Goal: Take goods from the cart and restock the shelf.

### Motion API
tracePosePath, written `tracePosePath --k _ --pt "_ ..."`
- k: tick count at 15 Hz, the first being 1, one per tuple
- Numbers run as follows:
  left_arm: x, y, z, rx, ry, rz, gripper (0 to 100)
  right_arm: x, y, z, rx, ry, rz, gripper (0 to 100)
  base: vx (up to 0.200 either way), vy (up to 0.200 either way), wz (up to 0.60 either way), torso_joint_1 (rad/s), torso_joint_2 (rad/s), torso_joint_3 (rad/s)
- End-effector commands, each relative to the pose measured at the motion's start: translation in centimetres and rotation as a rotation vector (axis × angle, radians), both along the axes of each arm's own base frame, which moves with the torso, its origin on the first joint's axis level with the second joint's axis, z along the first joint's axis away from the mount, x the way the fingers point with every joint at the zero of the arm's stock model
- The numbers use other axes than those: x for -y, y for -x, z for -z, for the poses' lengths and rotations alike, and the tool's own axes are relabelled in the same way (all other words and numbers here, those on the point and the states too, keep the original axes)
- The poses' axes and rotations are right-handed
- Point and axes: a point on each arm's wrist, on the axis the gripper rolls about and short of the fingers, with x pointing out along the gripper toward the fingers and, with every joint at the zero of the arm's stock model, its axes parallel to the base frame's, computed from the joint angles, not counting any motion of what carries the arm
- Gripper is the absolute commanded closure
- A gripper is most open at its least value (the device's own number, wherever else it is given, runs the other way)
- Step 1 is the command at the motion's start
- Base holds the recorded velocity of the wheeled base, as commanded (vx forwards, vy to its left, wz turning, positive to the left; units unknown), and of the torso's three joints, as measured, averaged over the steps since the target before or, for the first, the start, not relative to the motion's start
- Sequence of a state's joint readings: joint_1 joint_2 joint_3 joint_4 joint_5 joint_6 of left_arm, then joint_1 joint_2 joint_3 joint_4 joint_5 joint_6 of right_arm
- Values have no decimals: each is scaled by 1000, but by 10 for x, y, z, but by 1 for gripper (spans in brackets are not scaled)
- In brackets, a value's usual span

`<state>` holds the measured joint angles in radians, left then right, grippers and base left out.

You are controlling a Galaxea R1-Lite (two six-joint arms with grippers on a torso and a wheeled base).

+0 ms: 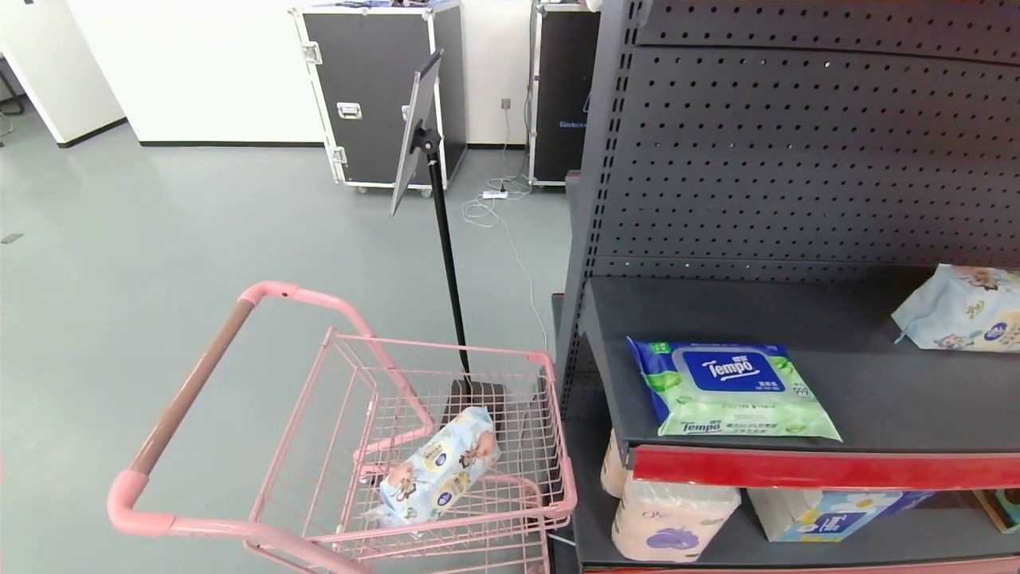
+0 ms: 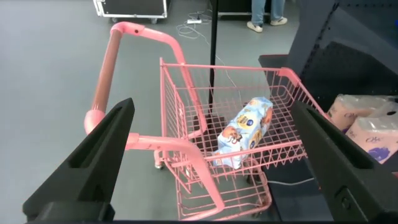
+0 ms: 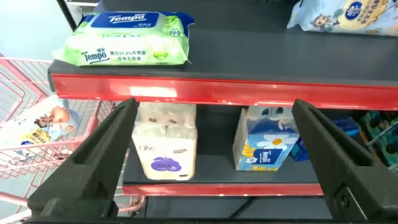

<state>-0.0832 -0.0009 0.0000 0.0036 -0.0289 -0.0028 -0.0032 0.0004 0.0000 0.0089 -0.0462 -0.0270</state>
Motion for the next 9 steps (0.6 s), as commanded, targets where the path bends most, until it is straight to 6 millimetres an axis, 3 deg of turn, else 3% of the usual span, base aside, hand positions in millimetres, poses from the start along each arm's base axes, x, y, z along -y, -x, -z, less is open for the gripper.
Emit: tracePosePath --k 1,4,9 --pt "0 0 0 0 0 0 0 0 0 0 0 -1 1 0 0 0 0 0 0 0" --pt "0 0 0 0 0 0 0 0 0 0 0 -1 1 0 0 0 0 -19 25 25" --pt "0 0 0 -2 0 0 0 0 0 0 0 -1 1 0 0 0 0 -132 305 174"
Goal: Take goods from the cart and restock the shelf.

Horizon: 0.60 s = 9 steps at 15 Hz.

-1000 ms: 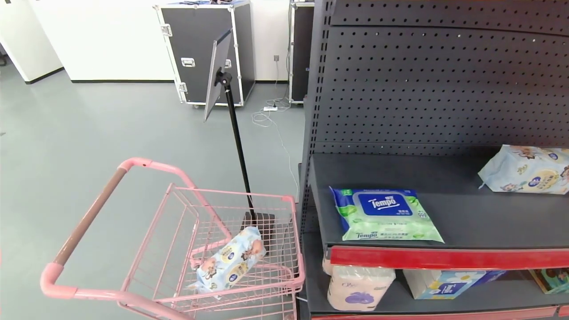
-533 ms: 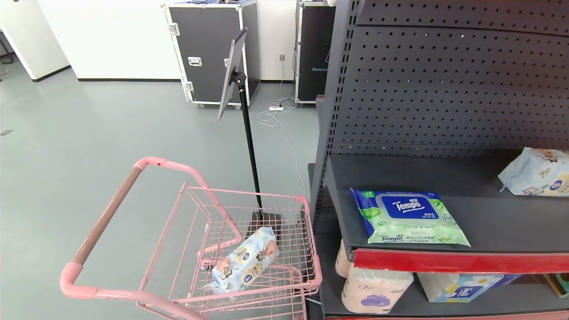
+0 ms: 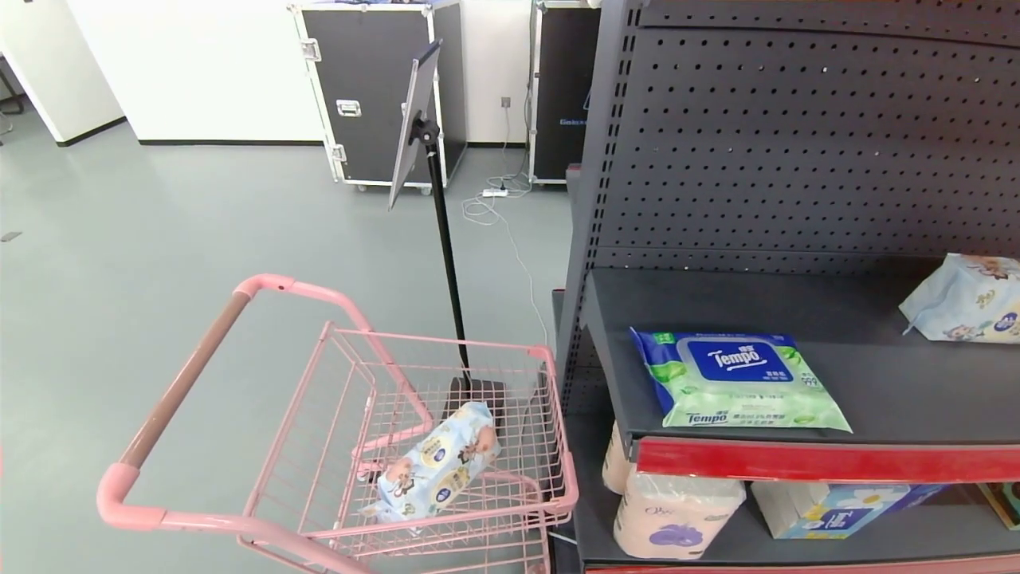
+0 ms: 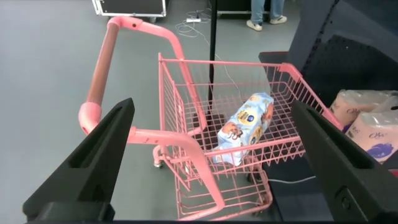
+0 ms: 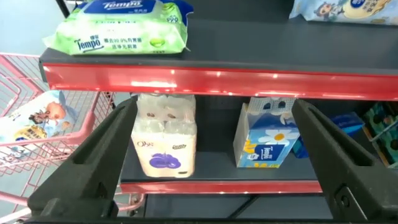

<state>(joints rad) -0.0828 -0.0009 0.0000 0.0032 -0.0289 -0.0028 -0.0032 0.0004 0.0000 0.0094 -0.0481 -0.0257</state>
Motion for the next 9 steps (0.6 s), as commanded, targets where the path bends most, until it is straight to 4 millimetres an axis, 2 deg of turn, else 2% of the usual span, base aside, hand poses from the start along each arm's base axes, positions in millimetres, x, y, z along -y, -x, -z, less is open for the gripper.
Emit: tracePosePath --k 1,9 --pt "0 0 0 -1 0 0 0 0 0 0 1 0 -1 0 0 0 0 -154 354 203" --pt "0 0 0 -1 0 0 0 0 0 0 1 0 -1 0 0 0 0 -140 346 203"
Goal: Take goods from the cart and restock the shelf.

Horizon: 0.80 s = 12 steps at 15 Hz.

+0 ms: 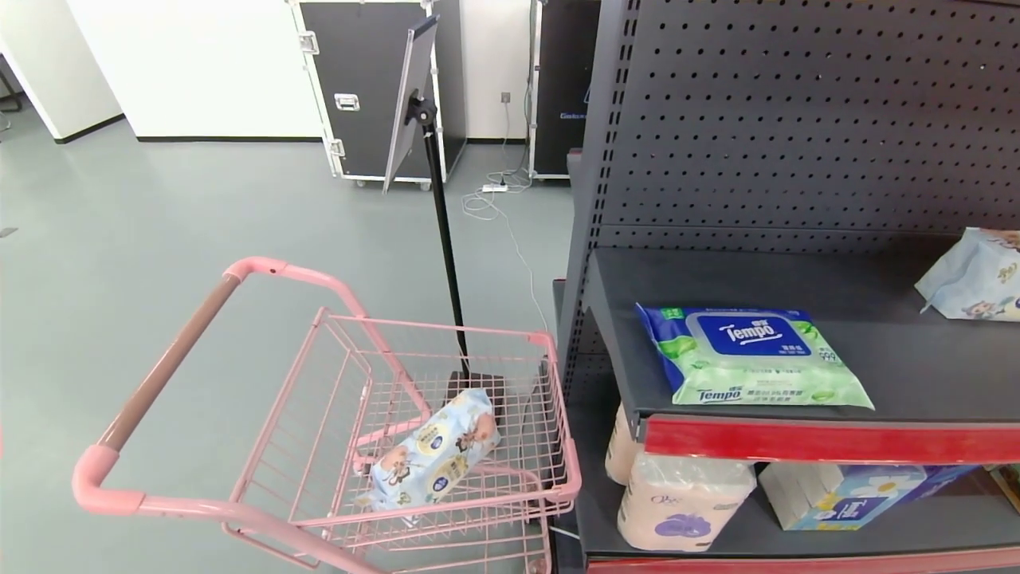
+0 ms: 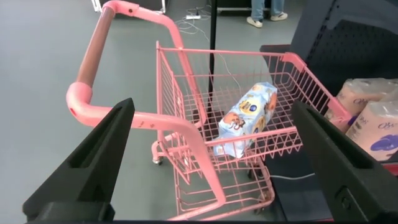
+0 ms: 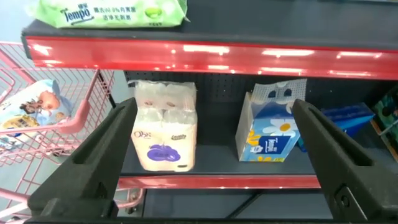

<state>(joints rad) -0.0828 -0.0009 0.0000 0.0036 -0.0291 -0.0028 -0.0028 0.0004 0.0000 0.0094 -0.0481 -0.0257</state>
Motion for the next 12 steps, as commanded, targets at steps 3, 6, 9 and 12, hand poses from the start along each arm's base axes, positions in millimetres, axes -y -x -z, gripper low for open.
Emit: tracePosePath --k 3,6,9,12 --pt "0 0 0 0 0 0 0 0 0 0 1 0 1 0 0 0 0 -136 359 212" --pt "0 0 0 0 0 0 0 0 0 0 1 0 0 0 0 0 0 -144 369 233" --pt "0 0 0 0 0 0 0 0 0 0 1 0 1 0 0 0 0 -144 388 237" --pt "0 0 0 0 0 0 0 0 0 0 1 0 1 0 0 0 0 -168 499 321"
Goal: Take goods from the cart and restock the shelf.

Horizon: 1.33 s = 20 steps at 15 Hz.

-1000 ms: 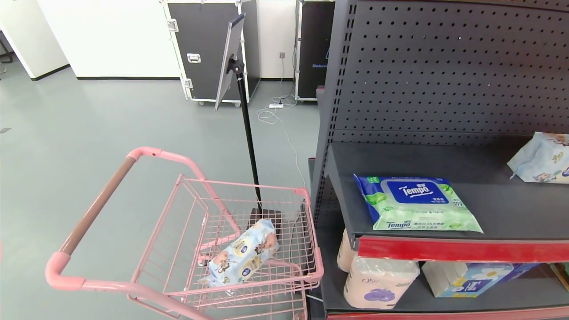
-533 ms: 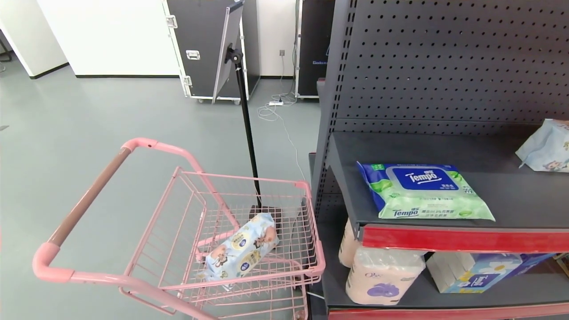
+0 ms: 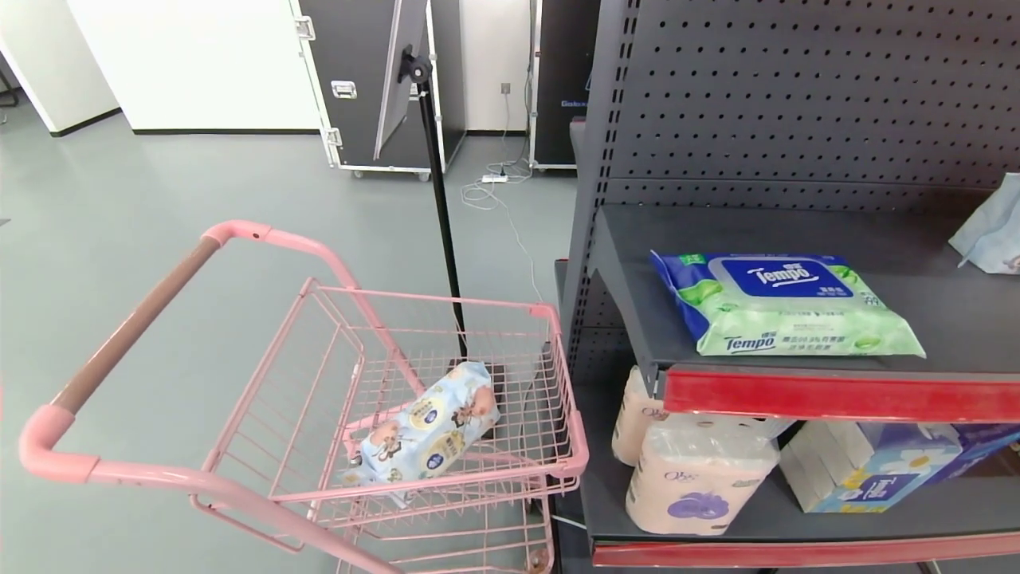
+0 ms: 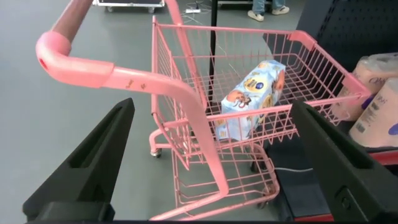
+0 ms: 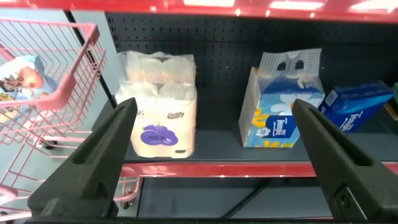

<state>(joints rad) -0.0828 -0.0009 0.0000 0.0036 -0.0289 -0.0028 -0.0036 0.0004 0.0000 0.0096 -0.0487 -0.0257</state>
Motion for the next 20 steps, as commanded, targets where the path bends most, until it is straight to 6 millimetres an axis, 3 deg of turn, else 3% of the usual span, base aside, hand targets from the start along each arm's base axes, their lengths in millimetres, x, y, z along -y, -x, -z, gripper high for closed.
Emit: tracePosePath --k 1,8,12,13,14,16,17,19,20 --pt "0 0 0 0 0 0 0 0 0 0 1 0 0 0 0 0 0 -188 554 364" --pt "0 0 0 -2 0 0 0 0 0 0 1 0 -2 0 0 0 0 -158 532 367" --pt "0 1 -4 24 -38 11 0 0 0 0 1 0 0 0 0 0 0 -35 155 113" --pt "-1 14 -41 165 -26 43 0 0 0 0 1 0 0 0 0 0 0 0 0 0" --pt "-1 6 -97 120 11 82 0 0 0 0 1 0 0 0 0 0 0 0 0 0" --pt "6 -34 -164 39 75 168 0 0 0 0 1 0 -2 0 0 0 0 0 0 0" --pt "13 -61 -183 -15 75 285 0 0 0 0 1 0 -2 0 0 0 0 0 0 0" --pt "26 -119 -187 -147 49 422 0 0 0 0 1 2 -2 0 0 0 0 0 0 0" --pt "34 -170 -172 -243 -3 448 0 0 0 0 1 2 -2 0 0 0 0 0 0 0"
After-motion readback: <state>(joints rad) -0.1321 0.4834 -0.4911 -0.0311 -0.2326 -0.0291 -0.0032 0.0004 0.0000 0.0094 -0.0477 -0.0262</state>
